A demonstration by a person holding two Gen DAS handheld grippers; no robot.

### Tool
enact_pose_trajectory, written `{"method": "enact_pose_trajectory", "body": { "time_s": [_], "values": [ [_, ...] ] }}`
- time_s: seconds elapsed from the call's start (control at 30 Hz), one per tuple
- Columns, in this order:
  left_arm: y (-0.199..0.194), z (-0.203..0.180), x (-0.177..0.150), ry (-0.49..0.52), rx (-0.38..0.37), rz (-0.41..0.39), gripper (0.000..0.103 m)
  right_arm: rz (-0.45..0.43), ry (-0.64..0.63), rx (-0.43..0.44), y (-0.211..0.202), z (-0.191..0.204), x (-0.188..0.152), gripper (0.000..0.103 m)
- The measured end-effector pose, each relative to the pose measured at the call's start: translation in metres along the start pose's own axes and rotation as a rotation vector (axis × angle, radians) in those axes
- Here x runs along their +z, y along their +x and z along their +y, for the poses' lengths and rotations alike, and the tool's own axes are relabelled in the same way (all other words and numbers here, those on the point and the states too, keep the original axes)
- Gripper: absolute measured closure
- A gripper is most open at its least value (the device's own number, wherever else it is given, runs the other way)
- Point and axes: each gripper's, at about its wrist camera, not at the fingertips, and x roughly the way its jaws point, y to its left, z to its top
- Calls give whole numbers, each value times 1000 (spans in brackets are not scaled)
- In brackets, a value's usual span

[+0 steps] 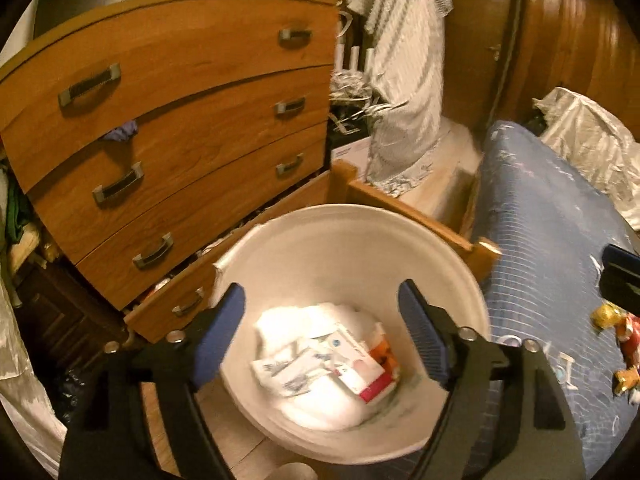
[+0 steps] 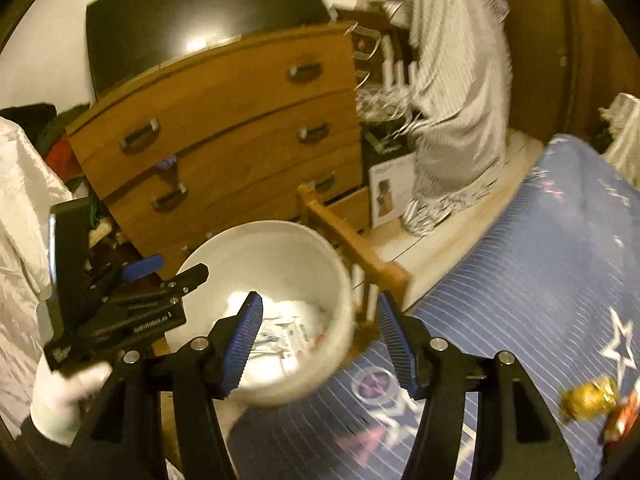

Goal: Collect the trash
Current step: 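Move both tools back to the bed and reach the right tool toward a white rolled cloth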

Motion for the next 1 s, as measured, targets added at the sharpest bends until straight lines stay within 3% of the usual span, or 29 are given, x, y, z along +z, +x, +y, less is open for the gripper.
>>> {"method": "enact_pose_trajectory", "body": {
  "time_s": [0.13, 0.27, 0.5, 0.77, 0.9, 1.0],
  "values": [
    [-14, -37, -14, 62, -71, -28, 6, -117, 22, -85, -71, -39, -55, 35],
    [-22, -98, -32, 158, -201, -33, 6, -152, 80, -165, -123, -84, -116, 32],
    [-18, -211, -79, 350, -383, 44, 6, -100, 173, -267, -191, -159, -230, 30],
    [-15, -305, -142, 529, -487, 139, 6, -31, 328, -392, -246, -239, -355, 30],
    [-19, -338, -160, 618, -536, 157, 6, -15, 335, -415, -266, -267, -389, 30],
    [-21, -358, -165, 676, -573, 161, 6, 14, 236, -414, -277, -288, -397, 30]
  ]
}}
